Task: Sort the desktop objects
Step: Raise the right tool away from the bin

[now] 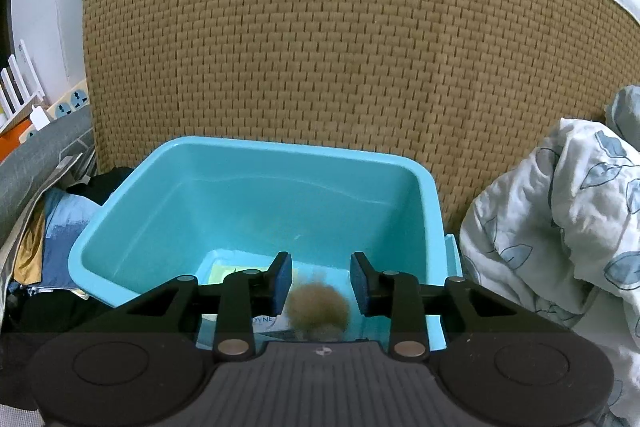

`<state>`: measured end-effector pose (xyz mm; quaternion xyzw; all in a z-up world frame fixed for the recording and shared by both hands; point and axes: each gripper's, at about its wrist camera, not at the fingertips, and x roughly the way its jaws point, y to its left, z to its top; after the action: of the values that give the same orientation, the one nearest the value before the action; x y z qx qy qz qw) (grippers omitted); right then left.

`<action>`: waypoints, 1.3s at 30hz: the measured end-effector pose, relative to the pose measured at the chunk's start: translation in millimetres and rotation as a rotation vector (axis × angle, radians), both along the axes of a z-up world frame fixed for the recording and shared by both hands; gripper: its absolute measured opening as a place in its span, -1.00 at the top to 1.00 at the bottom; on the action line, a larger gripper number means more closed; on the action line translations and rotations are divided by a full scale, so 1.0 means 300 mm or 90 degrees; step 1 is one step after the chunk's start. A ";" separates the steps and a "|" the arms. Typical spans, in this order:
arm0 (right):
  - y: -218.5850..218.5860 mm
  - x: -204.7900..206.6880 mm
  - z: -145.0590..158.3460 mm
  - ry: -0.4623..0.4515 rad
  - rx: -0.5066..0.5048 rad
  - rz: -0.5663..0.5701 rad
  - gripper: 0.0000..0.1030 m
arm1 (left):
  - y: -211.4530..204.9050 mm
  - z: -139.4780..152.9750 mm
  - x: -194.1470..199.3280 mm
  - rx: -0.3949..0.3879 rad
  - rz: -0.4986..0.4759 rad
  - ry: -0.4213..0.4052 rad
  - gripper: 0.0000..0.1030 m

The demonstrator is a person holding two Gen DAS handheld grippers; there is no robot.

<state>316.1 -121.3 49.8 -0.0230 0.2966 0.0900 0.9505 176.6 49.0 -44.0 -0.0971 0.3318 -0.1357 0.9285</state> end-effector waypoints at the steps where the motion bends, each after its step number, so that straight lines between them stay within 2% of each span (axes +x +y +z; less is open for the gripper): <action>1: -0.001 -0.001 0.001 -0.001 0.001 0.001 0.30 | 0.000 0.000 -0.001 0.000 0.000 0.000 -0.13; 11: -0.006 -0.047 0.028 -0.022 0.005 0.014 0.30 | 0.008 0.001 0.001 -0.002 0.005 0.000 -0.13; 22: -0.036 -0.160 0.115 -0.082 0.024 0.046 0.30 | 0.003 -0.003 0.002 0.003 0.004 0.002 -0.13; 26: -0.063 -0.216 0.137 -0.105 0.045 0.056 0.21 | 0.007 -0.005 0.004 0.002 0.007 0.004 -0.13; 39: -0.142 -0.389 0.053 -0.116 0.049 0.081 0.21 | -0.009 -0.019 0.004 0.018 0.001 0.009 -0.13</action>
<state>199.4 -164.1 65.8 -0.0133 0.2030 0.1593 0.9660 177.8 46.4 -49.7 -0.0850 0.3399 -0.1296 0.9276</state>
